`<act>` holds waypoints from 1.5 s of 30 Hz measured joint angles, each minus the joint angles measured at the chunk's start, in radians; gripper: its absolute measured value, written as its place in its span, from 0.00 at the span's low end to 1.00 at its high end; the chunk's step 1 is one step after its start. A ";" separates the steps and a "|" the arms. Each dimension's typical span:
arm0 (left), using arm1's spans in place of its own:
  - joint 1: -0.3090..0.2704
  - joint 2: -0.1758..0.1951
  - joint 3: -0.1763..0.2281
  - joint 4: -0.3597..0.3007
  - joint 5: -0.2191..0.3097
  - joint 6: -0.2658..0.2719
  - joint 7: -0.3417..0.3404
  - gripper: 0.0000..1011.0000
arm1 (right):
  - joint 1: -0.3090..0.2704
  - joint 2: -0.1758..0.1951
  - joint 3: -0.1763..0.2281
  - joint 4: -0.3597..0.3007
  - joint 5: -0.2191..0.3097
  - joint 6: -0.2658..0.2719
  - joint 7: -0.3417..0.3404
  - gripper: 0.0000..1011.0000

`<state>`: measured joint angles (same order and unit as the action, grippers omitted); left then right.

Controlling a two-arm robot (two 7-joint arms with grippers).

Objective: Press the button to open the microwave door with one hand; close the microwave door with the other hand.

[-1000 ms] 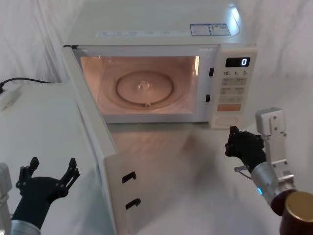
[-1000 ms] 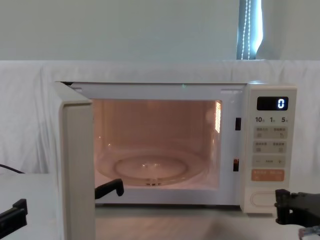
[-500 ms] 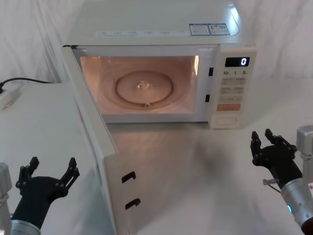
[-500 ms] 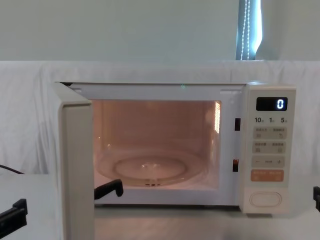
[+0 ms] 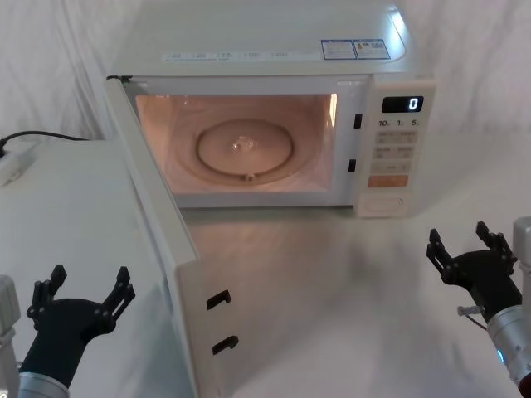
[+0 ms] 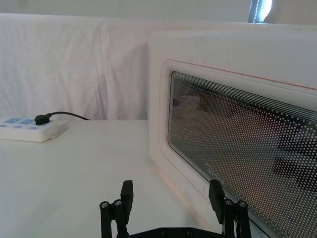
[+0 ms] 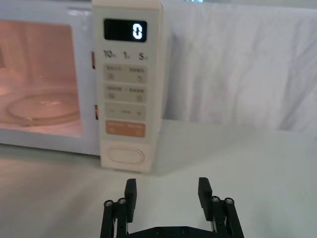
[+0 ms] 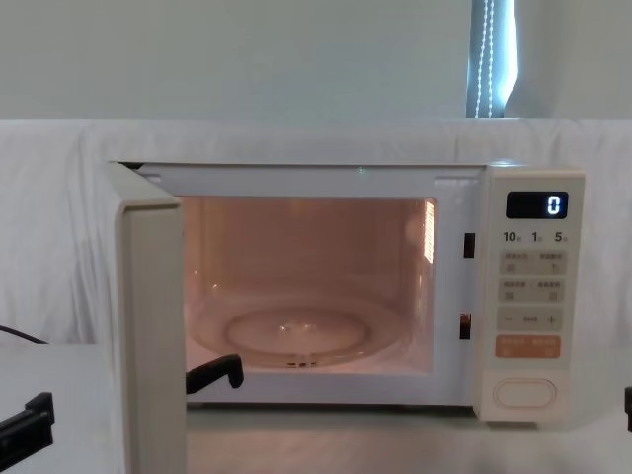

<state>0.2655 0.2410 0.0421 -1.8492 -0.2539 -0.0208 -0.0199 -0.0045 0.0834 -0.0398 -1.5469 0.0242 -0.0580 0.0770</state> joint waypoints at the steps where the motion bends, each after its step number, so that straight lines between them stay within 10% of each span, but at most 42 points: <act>1: 0.000 0.000 0.000 0.000 0.000 0.000 0.000 0.99 | 0.001 -0.001 0.001 0.003 -0.002 0.001 -0.003 0.80; 9: 0.000 0.000 0.000 0.000 0.000 0.000 0.000 0.99 | 0.000 -0.001 0.002 0.004 -0.004 0.002 -0.006 0.99; 45: 0.000 0.000 0.000 0.000 0.000 0.000 0.000 0.99 | -0.001 -0.001 0.000 -0.002 -0.002 0.001 0.001 0.99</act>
<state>0.2655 0.2410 0.0421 -1.8492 -0.2539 -0.0208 -0.0199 -0.0058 0.0829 -0.0400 -1.5485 0.0221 -0.0566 0.0776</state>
